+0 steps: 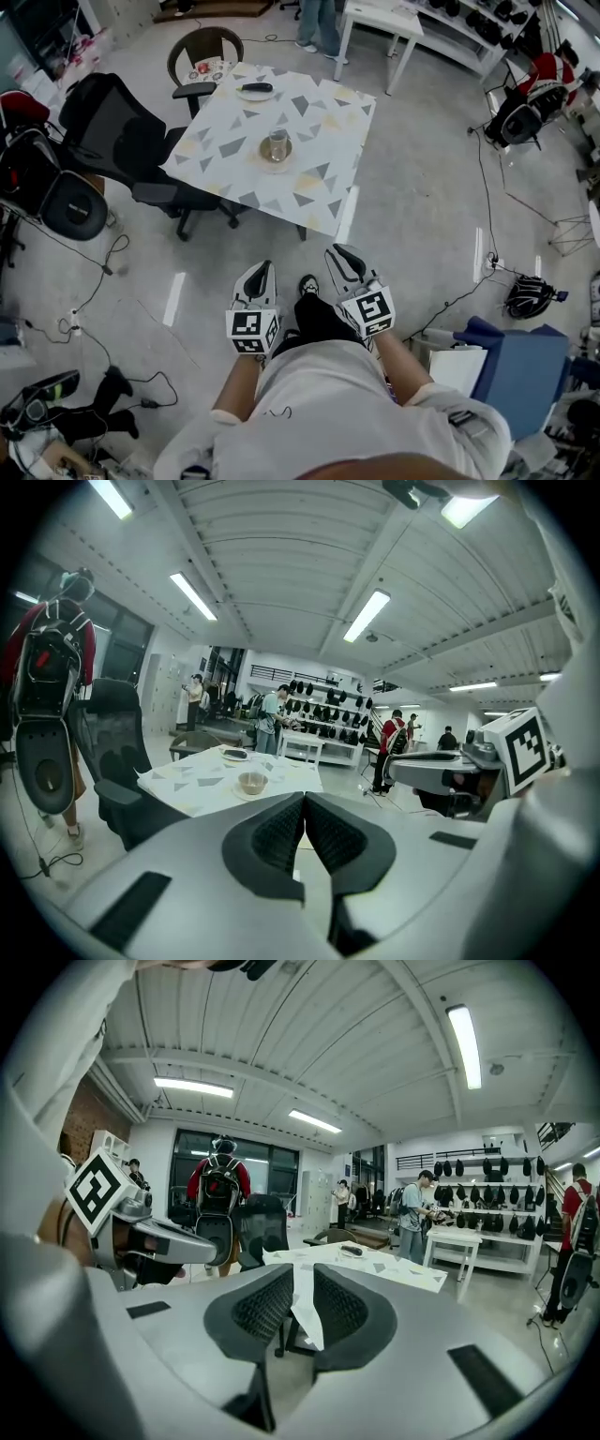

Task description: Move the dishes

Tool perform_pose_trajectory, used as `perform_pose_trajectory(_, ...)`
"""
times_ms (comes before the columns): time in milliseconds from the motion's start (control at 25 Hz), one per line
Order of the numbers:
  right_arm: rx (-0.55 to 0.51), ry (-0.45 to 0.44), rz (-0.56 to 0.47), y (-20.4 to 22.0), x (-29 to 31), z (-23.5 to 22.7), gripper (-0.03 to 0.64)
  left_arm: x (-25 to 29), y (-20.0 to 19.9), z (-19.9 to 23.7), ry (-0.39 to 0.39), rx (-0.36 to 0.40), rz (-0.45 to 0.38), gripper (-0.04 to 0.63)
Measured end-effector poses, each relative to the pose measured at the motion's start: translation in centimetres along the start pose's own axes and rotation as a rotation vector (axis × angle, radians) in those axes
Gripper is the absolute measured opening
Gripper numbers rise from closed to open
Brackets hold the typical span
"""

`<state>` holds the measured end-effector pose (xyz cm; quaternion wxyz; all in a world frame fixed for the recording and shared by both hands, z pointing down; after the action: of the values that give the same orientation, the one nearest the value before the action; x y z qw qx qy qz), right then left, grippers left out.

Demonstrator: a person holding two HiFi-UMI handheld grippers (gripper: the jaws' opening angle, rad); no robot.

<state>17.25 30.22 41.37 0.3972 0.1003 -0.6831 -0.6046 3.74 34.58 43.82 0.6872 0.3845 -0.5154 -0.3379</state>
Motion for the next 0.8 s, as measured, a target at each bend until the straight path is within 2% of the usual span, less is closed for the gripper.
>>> perform_pose_trajectory(600,-0.022,-0.075,-0.032,-6.4,11.6,-10.2,0.119,12.0,-9.1,6.4,-0.054,-0.011,0.002,0.020)
perform_pose_trajectory(800,-0.037,-0.111,-0.021,-6.6,15.0,-13.0,0.129,16.0,-10.8,7.3,-0.074,-0.009,0.005,0.020)
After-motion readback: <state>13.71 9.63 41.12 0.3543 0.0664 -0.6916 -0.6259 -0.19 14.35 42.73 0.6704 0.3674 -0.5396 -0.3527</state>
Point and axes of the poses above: the fingertips, and each gripper's own axes: x forward along the fingers, z to its left, y out of its underside, the point moved 1 cm from there along -x, backward along the fingers, and after that the axes turned 8 degrees about z, right-handed, at the moved point
